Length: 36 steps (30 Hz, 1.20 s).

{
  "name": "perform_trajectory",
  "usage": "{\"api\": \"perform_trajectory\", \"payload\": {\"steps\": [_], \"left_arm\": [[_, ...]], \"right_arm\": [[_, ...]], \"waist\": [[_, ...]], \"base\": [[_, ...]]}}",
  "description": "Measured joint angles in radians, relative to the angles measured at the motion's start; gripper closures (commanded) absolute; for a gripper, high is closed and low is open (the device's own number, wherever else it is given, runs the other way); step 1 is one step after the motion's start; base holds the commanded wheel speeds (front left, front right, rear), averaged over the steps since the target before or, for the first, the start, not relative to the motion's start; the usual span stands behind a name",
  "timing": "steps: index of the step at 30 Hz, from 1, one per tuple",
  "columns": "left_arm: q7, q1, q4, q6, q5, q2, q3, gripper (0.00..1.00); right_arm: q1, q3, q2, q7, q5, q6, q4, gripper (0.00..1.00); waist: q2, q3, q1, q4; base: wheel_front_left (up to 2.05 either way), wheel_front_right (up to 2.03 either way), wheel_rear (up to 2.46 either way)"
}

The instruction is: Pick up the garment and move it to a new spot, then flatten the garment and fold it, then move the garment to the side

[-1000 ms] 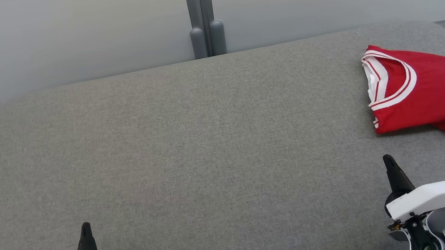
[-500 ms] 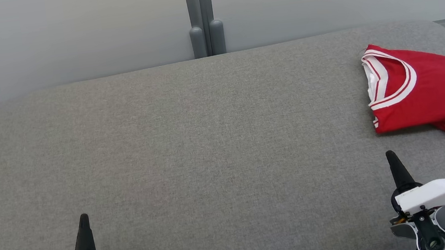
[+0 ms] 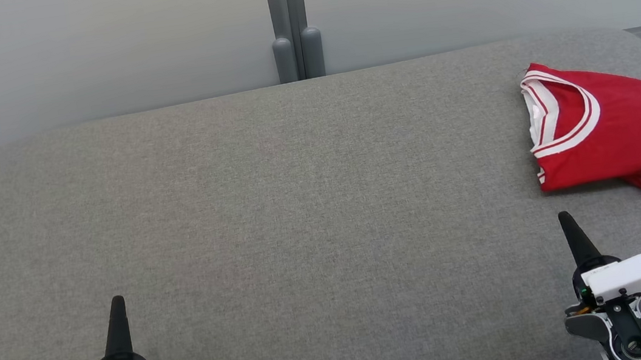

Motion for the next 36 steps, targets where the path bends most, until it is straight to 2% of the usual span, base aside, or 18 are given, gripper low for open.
{"api": "perform_trajectory", "payload": {"steps": [36], "left_arm": [[0.078, -0.031, -0.037, -0.019, -0.295, 0.002, 0.017, 1.0]], "right_arm": [[0.001, -0.03, -0.002, 0.075, 0.308, 0.0, -0.055, 1.0]], "waist": [[0.0, 0.006, 0.0, -0.002]], "base": [[0.0, 0.0, 0.0]]}}
